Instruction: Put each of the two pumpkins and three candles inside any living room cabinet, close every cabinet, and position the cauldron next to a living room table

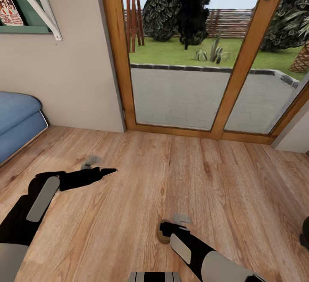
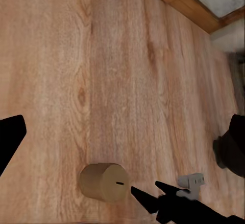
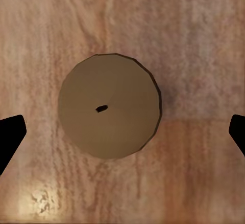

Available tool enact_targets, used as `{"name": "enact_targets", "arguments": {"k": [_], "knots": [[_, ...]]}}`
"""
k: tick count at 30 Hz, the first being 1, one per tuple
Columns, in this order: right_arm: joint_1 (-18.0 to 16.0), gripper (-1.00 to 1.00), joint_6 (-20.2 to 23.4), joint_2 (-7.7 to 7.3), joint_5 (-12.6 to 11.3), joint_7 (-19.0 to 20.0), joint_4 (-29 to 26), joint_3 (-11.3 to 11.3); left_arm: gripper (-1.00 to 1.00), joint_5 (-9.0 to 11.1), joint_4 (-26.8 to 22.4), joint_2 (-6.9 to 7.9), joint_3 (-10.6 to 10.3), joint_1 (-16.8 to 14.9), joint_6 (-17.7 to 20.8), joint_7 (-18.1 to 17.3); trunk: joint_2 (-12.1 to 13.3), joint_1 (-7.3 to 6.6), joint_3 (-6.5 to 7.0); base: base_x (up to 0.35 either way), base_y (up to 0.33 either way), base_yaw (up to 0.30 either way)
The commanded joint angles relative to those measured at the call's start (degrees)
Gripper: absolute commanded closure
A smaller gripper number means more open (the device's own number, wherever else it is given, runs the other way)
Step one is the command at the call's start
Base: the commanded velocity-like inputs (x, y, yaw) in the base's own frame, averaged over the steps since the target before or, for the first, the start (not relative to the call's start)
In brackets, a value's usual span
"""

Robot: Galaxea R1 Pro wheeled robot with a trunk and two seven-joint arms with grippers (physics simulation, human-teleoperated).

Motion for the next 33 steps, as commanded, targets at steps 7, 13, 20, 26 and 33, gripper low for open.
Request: {"name": "enact_targets", "arguments": {"k": [7,13,20,26,33], "knots": [[-0.2,-1.00,1.4,0.00,-0.1,-0.3,-0.8,0.9,-1.00,2.9,0.0,4.80,-0.7,0.0,0.1,-11.8,0.0,-0.01,-0.05,0.000,0.000,0.000],[-0.5,-1.00,3.0,-0.01,0.0,0.5,-1.1,0.9,-1.00,3.1,0.0,5.01,-0.6,0.1,0.1,-12.9,-0.1,0.09,-0.93,0.000,0.000,0.000],[-0.5,-1.00,3.0,-0.01,0.1,1.2,-1.4,0.9,-1.00,3.1,0.0,5.02,-0.6,0.1,0.1,-13.0,-0.2,0.27,-2.48,0.000,0.000,0.000],[-1.0,-1.00,2.7,-0.02,0.1,1.2,-1.4,0.9,-1.00,3.1,0.0,5.02,-0.6,0.1,0.1,-13.0,-0.2,0.30,-2.70,0.000,0.000,0.000],[-1.6,-1.00,1.8,-0.10,0.1,1.2,-1.4,0.9,-1.00,3.1,0.0,5.02,-0.6,0.1,0.1,-13.0,-0.2,0.33,-2.93,0.000,0.000,0.000]]}}
